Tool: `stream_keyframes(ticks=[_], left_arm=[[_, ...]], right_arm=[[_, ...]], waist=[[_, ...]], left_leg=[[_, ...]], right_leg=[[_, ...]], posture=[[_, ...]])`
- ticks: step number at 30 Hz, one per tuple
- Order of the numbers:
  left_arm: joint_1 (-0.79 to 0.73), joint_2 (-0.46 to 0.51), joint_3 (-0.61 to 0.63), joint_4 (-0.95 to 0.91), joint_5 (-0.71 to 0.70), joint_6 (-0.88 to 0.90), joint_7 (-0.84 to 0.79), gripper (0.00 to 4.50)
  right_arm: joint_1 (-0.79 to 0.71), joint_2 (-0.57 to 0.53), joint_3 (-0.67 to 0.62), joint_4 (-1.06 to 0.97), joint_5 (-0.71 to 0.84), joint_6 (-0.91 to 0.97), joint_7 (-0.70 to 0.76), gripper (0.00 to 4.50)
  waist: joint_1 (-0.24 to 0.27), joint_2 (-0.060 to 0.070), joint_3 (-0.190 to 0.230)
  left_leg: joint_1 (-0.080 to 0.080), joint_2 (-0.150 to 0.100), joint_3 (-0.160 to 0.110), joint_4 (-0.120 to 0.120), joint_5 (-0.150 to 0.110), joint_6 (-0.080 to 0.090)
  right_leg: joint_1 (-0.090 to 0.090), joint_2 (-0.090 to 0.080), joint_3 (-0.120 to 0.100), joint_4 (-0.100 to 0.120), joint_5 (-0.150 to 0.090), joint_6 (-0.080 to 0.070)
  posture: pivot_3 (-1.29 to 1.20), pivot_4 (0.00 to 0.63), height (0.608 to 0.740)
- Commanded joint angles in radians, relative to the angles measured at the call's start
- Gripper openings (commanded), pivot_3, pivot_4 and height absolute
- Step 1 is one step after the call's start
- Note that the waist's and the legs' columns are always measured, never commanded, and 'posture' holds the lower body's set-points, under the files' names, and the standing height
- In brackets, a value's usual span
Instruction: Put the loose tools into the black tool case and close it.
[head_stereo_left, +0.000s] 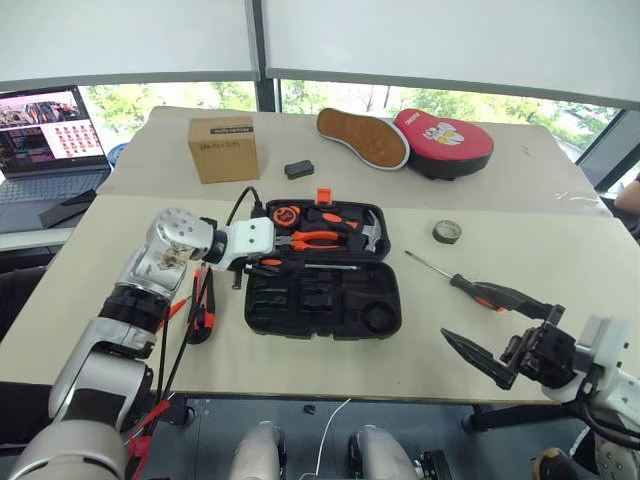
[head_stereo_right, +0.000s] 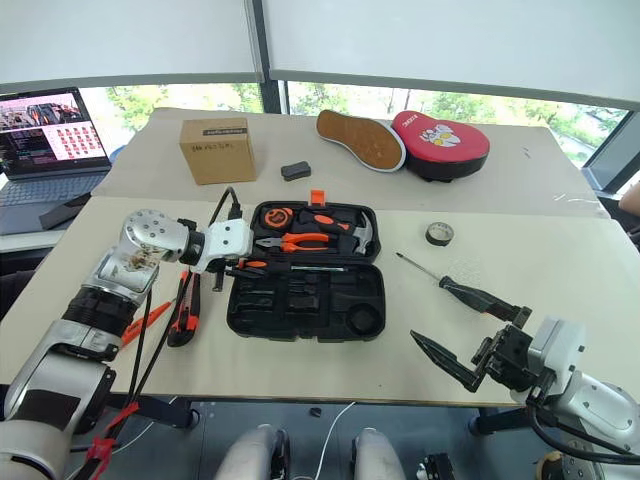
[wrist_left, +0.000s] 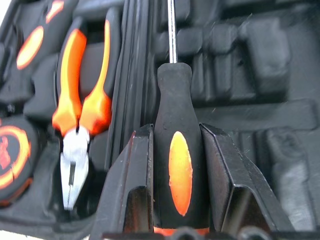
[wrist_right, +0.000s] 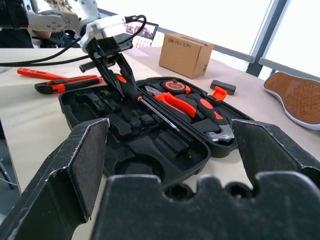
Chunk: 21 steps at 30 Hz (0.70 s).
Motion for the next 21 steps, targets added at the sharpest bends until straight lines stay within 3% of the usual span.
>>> stream_keyframes(ticks=[1,10,12,13,16,21], left_arm=[[-0.052,-0.018,-0.009,0.036,0.03,-0.068,0.02,0.88],[-0.065,-0.039,-0.025,0.093,0.046,-0.128,0.004,0.88],[-0.062,-0.046,-0.015,0.086,0.032,-0.115,-0.003,1.89],[-0.062,-0.052,-0.005,0.084,0.024,-0.124,0.008,2.06],[-0.063,-0.074,0.05,0.067,-0.044,-0.118,0.009,3.12],[-0.046,-0.085,0.111,0.02,-0.139,-0.031,-0.02,3.12]], right_arm=[[0.012,0.01,-0.013,-0.046,0.012,-0.002,-0.014,4.5],[0.015,0.027,0.006,-0.078,-0.002,0.011,-0.053,4.5],[0.012,0.028,0.01,-0.08,-0.003,0.015,-0.057,4.5],[0.011,0.027,0.011,-0.08,-0.002,0.017,-0.058,4.5],[0.01,0.025,0.014,-0.08,-0.001,0.02,-0.063,4.5],[0.014,0.024,0.016,-0.078,0.005,0.025,-0.068,4.5]], waist=[[0.001,0.0,0.0],[0.001,0.0,0.0],[0.001,0.0,0.0],[0.001,0.0,0.0],[0.003,0.0,0.0],[0.001,0.0,0.0]], left_leg=[[0.0,0.0,0.0,0.0,0.0,0.0],[-0.002,0.0,0.0,0.0,0.0,0.0],[-0.002,0.0,0.0,0.0,0.0,0.0],[-0.002,0.0,0.0,0.0,0.0,0.0],[-0.002,0.0,-0.001,0.001,0.0,0.0],[-0.005,0.0,-0.004,0.003,0.0,0.0]], right_leg=[[0.0,0.0,0.0,0.0,0.0,0.0],[-0.001,0.0,0.0,0.0,0.0,0.0],[-0.001,0.0,0.0,0.0,0.0,0.0],[-0.001,0.0,0.0,0.0,0.0,0.0],[-0.001,0.0,0.0,0.0,0.0,0.0],[-0.002,0.0,-0.001,0.0,0.0,0.0]], posture=[[0.0,0.15,0.74],[0.0,0.15,0.74],[0.0,0.15,0.74],[0.0,0.15,0.74],[0.0,0.15,0.74],[0.0,0.15,0.74]])
